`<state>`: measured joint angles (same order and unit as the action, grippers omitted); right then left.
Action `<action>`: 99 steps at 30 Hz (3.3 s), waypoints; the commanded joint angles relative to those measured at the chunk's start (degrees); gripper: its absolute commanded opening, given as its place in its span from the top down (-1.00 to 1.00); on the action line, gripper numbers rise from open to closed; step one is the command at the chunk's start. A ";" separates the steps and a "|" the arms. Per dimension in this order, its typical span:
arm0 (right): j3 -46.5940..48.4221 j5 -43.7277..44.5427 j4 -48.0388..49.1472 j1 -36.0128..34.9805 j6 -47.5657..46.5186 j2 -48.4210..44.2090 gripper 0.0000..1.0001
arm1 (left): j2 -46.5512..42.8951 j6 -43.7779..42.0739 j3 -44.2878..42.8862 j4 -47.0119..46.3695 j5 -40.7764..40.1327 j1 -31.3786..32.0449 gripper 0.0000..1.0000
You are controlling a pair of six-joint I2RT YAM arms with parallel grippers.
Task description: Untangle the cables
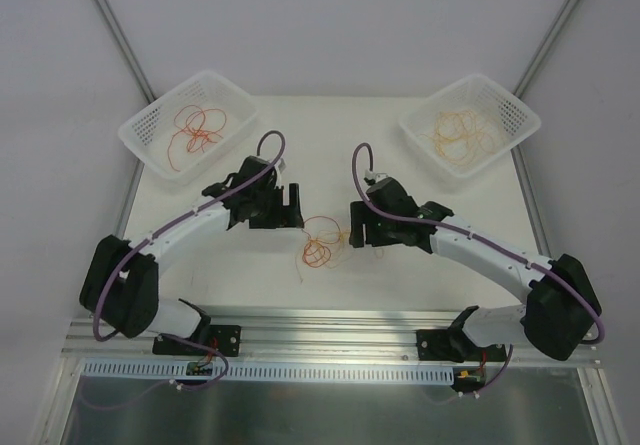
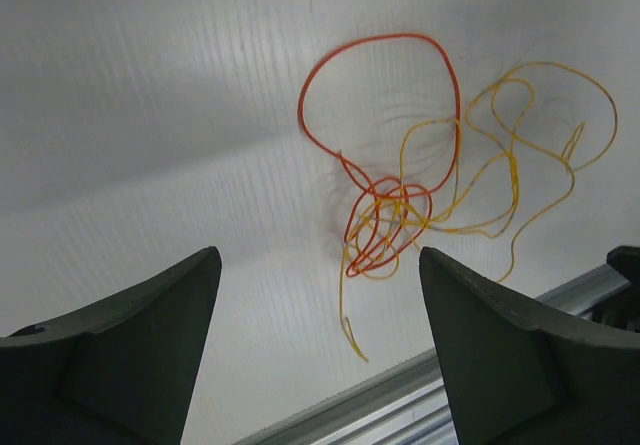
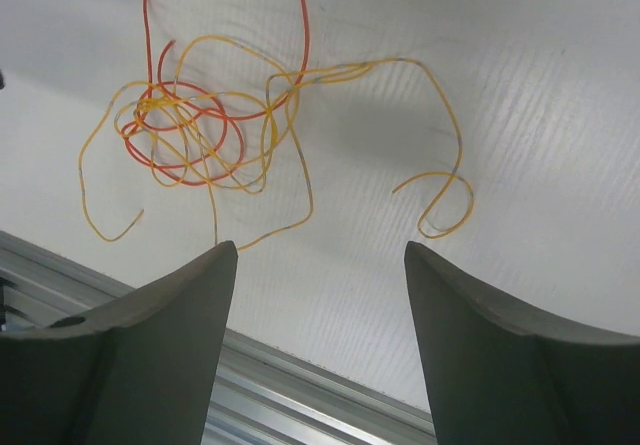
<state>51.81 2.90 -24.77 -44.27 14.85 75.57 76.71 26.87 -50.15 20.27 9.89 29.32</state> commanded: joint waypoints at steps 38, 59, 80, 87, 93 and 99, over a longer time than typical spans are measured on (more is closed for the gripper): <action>-1.18 5.44 10.98 -1.43 9.06 10.57 0.86 | 20.42 5.39 -7.77 -2.26 -12.34 5.84 1.00; 29.89 11.69 -29.45 27.83 -16.69 -23.89 0.99 | 8.81 -3.84 -4.43 1.96 -14.11 -26.33 1.00; 46.98 22.94 -36.57 30.82 -21.36 -26.00 0.99 | 11.27 -6.40 -5.75 4.42 -16.22 -39.41 1.00; 47.76 25.31 -36.40 30.91 -21.97 -26.00 0.99 | 9.08 -4.46 -5.40 4.42 -17.80 -45.30 1.00; 49.45 27.08 -36.66 31.00 -22.68 -24.16 0.99 | 8.02 -2.70 -5.13 4.42 -19.55 -49.71 1.00; 36.99 13.66 -36.23 31.09 -17.85 -22.40 0.99 | 5.56 -4.90 -3.55 3.46 -17.18 -45.33 1.00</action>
<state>95.07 24.18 -60.58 -13.58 -5.39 50.96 85.10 23.11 -54.17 23.40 -6.94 -18.79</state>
